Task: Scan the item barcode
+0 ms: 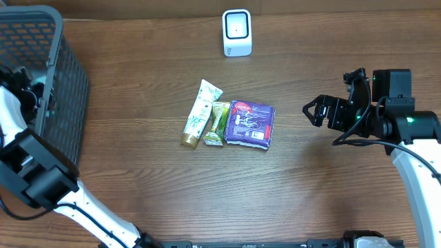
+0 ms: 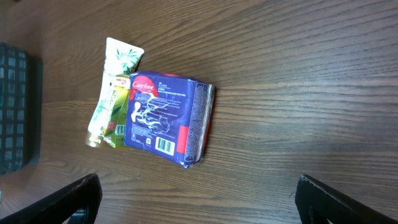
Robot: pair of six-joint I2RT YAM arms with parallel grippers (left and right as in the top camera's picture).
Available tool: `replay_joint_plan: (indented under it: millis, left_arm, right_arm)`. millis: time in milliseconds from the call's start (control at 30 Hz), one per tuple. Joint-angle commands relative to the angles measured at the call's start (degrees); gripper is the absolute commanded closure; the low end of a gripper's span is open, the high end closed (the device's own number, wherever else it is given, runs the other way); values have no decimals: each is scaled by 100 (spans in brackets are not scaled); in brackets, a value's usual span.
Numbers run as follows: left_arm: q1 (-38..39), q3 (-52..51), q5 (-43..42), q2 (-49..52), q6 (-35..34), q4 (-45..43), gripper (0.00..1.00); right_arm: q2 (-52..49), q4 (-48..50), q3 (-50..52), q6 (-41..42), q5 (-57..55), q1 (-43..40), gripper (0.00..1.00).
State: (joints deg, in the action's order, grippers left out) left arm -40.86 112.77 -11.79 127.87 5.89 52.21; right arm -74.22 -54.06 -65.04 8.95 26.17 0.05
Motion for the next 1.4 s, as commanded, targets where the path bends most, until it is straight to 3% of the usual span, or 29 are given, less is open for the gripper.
replay_joint_plan:
  millis: [0,100,233,333,467,633,833,967,1100,1133,1367]
  left_arm:
    - [70,730,-321,-1576,-125,190,96]
    - [160,754,-264,-2651,-122,308,96]
    - [511,754,-323,-3335,-372,866,96]
    - [1331,750,-431,-3501,-476,1694,96]
    - [2820,310,306,-3206,-461,2483,96]
    - [3908,-1038,1187,-2509,-623,2511,96]
    - [4249,-2245,1316,-1587,-981,1792,96]
    - [4310,-2393,719,-1187,-977,1467,96]
    - [4424,-2389,450,-1130,-977,1259,35]
    - [4444,-2380,525,-1132,-975,1237,0]
    - [4415,-1650,459,-1604,-1021,1521,0]
  right_arm:
    - [15,13,-92,2,52,26,0]
    - [15,15,-92,2,52,26,0]
    - [15,85,-92,2,52,26,0]
    - [15,245,-92,142,50,26,0]
    - [15,240,-92,173,50,26,0]
    - [15,229,-92,170,48,26,0]
    - [15,219,-92,146,46,26,0]
    - [15,227,-92,146,48,26,0]
    - [15,225,-92,149,50,26,0]
    - [15,216,-92,149,50,26,0]
    - [-9,190,173,151,52,28,0]
